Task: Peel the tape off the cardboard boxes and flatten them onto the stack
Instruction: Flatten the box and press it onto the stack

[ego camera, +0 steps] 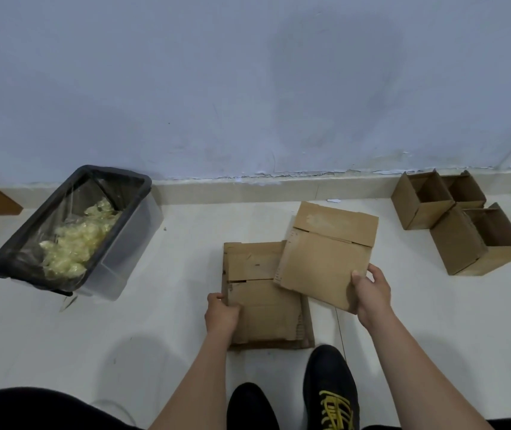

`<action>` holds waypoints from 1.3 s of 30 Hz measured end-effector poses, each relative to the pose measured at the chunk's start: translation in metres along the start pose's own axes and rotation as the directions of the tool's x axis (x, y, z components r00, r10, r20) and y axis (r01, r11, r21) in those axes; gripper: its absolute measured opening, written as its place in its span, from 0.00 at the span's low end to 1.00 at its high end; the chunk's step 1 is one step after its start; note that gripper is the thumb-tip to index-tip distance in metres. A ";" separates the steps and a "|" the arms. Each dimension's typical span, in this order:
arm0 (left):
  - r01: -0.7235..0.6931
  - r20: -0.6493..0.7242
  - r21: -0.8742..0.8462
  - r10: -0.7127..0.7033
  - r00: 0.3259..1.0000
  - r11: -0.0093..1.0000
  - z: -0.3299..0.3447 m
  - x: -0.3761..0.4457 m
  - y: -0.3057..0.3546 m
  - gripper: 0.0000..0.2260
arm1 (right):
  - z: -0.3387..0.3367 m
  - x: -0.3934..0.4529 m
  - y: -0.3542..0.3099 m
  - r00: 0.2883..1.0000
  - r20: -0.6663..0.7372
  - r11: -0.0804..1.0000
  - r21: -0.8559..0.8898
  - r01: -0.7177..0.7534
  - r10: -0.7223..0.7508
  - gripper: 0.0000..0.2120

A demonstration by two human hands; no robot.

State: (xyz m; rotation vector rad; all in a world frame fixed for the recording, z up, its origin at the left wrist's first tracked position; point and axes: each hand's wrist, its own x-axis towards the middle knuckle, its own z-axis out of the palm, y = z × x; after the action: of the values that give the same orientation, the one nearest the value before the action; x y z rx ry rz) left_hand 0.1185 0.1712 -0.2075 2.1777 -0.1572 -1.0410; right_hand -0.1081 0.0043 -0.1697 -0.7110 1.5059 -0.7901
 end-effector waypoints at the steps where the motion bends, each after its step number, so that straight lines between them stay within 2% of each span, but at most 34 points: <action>1: -0.002 -0.004 0.008 0.002 1.000 1.000 0.000 0.000 0.000 0.23 | 0.000 0.000 -0.001 1.000 0.003 1.000 0.021 -0.007 0.007 0.16; 7: 0.026 0.002 -0.007 -0.026 1.000 1.000 0.000 0.000 0.001 0.26 | 0.007 -0.006 0.005 0.999 0.008 0.995 0.087 -0.048 0.047 0.16; 9: 0.035 0.015 0.017 -0.036 0.999 0.999 0.001 0.001 0.002 0.22 | 0.006 -0.008 0.004 0.998 0.002 0.994 0.097 -0.055 0.056 0.16; 11: 0.032 0.010 0.022 -0.033 0.999 0.999 0.003 0.002 0.002 0.13 | 0.004 -0.009 0.003 0.998 -0.010 0.991 0.117 -0.066 0.068 0.17; 16: 0.054 0.055 -0.163 -0.046 0.997 0.985 0.000 0.000 0.011 0.08 | 0.002 -0.008 -0.003 0.997 -0.030 0.985 0.162 -0.061 0.066 0.17; 21: 0.034 0.058 -0.179 -0.024 0.998 0.983 -0.008 -0.005 0.012 0.17 | 0.002 -0.005 -0.004 0.997 -0.049 0.978 0.203 -0.046 0.057 0.18; 26: 0.042 0.033 -0.229 -0.035 0.999 0.973 -0.013 -0.008 0.011 0.07 | 0.002 -0.009 -0.002 0.995 -0.051 0.974 0.212 -0.077 0.090 0.18; 32: 0.061 -0.028 -0.370 -0.077 0.997 0.927 -0.021 -0.011 0.020 0.03 | -0.002 -0.006 -0.005 0.995 -0.063 0.960 0.275 -0.058 0.078 0.19; 34: 0.083 -0.057 -0.575 -0.141 0.988 0.814 -0.026 -0.007 0.025 0.04 | -0.002 -0.005 -0.009 0.994 -0.069 0.947 0.314 -0.060 0.086 0.19; 35: 0.105 -0.035 -0.707 -0.182 0.983 0.699 -0.031 -0.005 0.028 0.07 | -0.003 -0.005 -0.011 0.993 -0.074 0.942 0.331 -0.061 0.090 0.19; 37: 0.151 0.069 -0.902 -0.211 0.975 0.405 -0.044 -0.003 0.036 0.13 | -0.004 -0.006 -0.014 0.992 -0.088 0.938 0.343 -0.058 0.093 0.18; 38: 0.166 0.111 -0.944 -0.199 0.974 0.285 -0.050 -0.003 0.039 0.15 | -0.003 -0.006 -0.014 0.991 -0.095 0.942 0.331 -0.054 0.090 0.18; 39: 0.174 0.137 -0.963 -0.182 0.974 0.207 -0.054 -0.002 0.042 0.16 | -0.002 -0.007 -0.012 0.992 -0.096 0.952 0.302 -0.050 0.082 0.18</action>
State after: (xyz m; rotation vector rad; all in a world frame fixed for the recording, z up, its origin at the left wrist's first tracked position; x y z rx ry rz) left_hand 0.1633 0.1702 -0.1563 0.9694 0.6544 -0.8482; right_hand -0.1093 0.0027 -0.1557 -0.3944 1.4568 -0.9928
